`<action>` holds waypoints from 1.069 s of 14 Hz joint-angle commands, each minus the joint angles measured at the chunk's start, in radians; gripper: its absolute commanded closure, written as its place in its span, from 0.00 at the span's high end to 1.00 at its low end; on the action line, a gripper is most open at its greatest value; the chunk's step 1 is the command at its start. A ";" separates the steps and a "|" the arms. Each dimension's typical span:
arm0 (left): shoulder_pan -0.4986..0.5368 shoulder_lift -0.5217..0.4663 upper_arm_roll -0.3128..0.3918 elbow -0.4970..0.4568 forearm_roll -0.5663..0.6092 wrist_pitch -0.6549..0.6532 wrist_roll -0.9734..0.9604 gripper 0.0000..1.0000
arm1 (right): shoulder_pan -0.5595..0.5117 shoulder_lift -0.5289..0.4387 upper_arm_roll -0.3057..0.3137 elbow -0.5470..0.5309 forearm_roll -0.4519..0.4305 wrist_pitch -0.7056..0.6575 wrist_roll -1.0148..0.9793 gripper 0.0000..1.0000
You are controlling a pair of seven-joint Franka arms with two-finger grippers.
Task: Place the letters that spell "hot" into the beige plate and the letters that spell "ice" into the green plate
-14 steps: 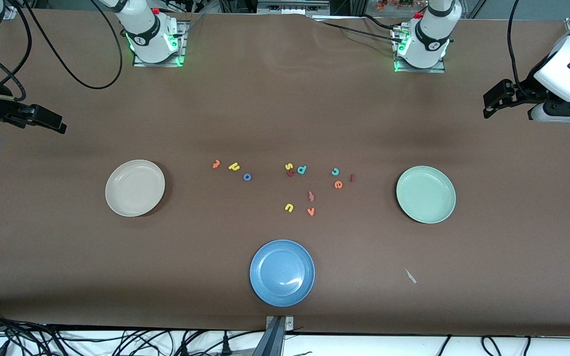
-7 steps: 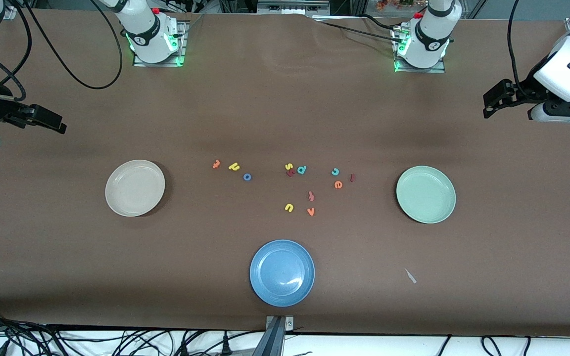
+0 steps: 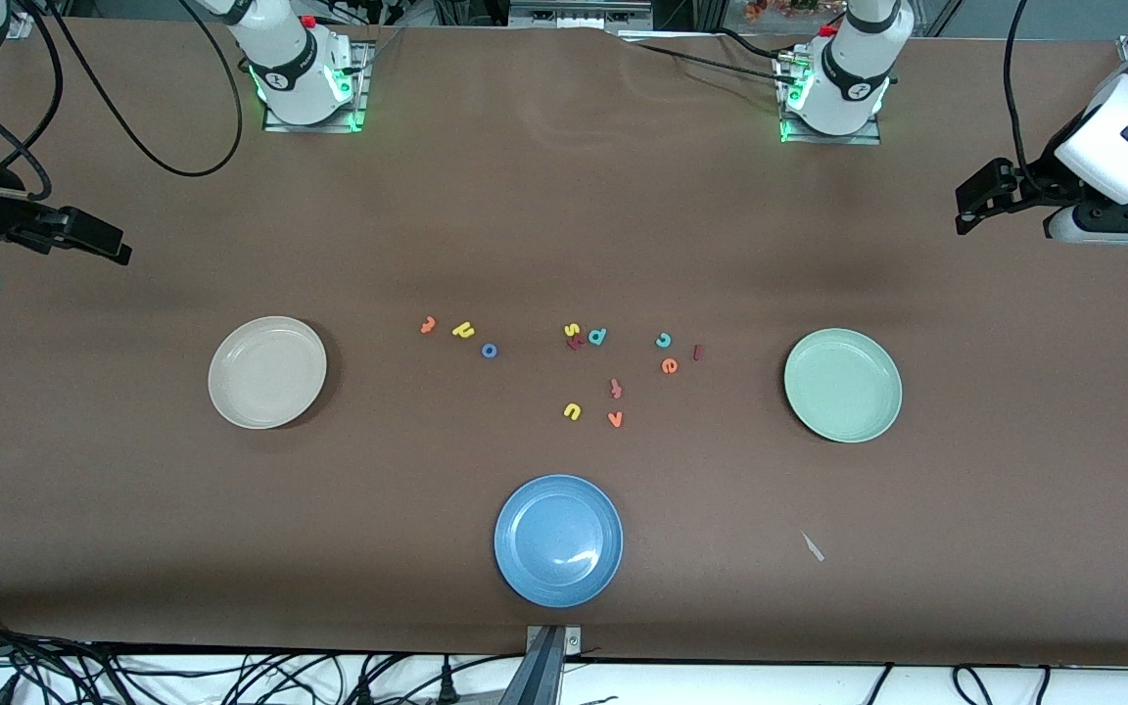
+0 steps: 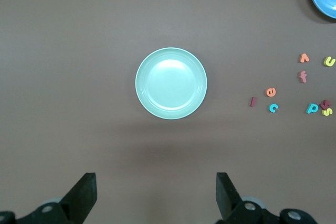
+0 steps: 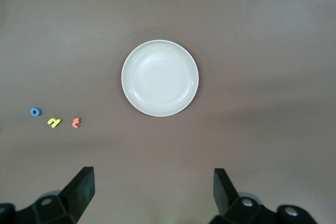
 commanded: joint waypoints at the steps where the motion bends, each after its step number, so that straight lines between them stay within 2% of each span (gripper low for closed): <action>1: 0.003 0.016 0.002 0.029 -0.010 -0.016 0.024 1.00 | -0.008 -0.008 0.003 -0.007 0.011 0.002 -0.016 1.00; 15: 0.001 0.032 -0.010 0.035 -0.011 -0.014 0.023 1.00 | -0.008 -0.010 0.003 -0.007 0.011 0.002 -0.018 1.00</action>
